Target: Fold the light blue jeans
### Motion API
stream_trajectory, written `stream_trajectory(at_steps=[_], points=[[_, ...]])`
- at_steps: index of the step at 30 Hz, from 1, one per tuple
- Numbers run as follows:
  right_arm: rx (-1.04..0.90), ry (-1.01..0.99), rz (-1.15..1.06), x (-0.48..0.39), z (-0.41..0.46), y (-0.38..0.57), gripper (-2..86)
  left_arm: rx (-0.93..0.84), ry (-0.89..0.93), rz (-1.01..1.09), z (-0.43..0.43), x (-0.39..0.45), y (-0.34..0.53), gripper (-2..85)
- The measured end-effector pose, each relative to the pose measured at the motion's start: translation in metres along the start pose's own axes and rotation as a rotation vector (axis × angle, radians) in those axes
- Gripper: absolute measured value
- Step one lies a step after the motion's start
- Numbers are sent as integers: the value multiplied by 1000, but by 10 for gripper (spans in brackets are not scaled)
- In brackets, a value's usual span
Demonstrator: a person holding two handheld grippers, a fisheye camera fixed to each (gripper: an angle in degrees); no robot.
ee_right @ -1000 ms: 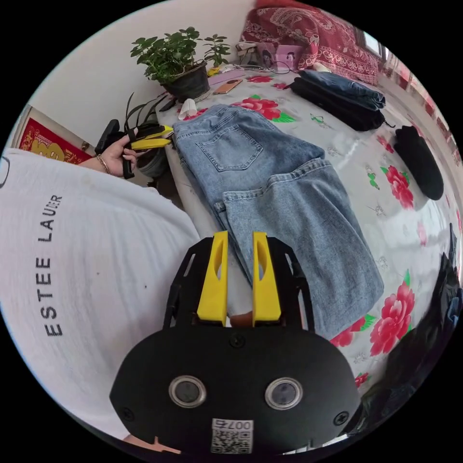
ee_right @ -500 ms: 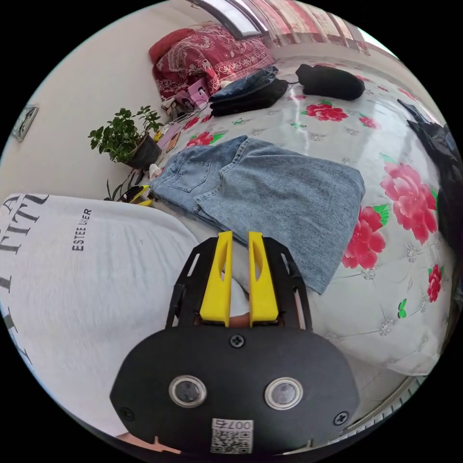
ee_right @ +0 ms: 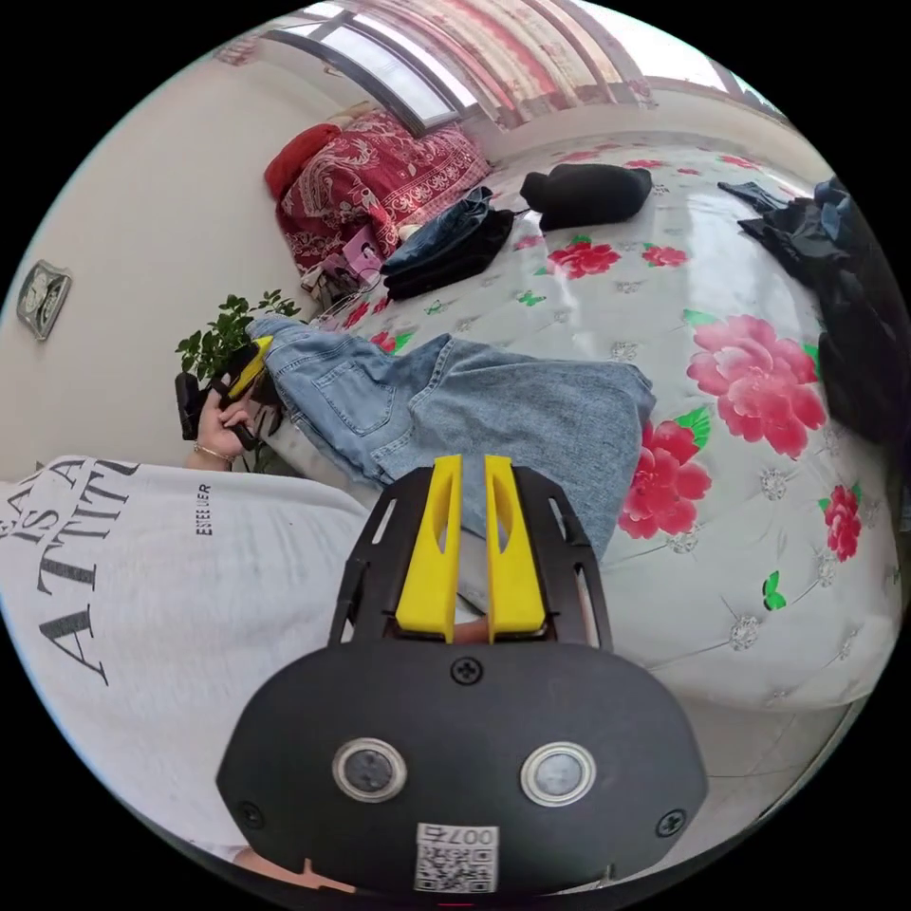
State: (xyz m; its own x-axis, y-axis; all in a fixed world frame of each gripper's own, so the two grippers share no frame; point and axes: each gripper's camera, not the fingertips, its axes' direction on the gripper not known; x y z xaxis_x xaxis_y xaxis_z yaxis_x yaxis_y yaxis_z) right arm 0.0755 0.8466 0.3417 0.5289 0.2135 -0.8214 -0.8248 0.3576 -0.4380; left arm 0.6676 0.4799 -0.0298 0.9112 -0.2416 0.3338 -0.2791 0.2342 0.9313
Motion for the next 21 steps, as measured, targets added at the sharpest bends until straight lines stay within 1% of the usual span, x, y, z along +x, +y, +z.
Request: stream_trajectory(at_steps=[1,2,4,5,6,7,9,10,14,16,19,21], points=[[10,-1,13,7,-5,-3,56,-54,94,159,24,45,-4,51],[33,-2,40,21,-17,-8,59,-84,146,244,36,68,-3,51],[79,0,83,44,-35,-13,65,-240,366,523,92,151,18,56],[112,0,121,60,-47,-15,70,-291,420,572,109,167,28,59],[145,-9,162,78,-58,-15,75,-398,499,641,146,192,51,68],[162,-17,185,87,-64,-15,78,-511,518,651,184,206,76,82],[212,-55,287,128,-80,-11,89,-649,488,620,233,208,108,85],[218,-70,314,139,-83,-10,92,-680,439,589,251,199,121,81],[240,-161,451,201,-96,-1,117,-678,284,447,269,138,125,95],[217,-188,486,221,-94,-3,125,-679,171,296,274,79,123,114],[167,-229,521,250,-80,-21,135,-725,85,129,291,17,135,137],[108,-262,528,270,-62,-45,134,-762,82,53,309,-8,148,146]])
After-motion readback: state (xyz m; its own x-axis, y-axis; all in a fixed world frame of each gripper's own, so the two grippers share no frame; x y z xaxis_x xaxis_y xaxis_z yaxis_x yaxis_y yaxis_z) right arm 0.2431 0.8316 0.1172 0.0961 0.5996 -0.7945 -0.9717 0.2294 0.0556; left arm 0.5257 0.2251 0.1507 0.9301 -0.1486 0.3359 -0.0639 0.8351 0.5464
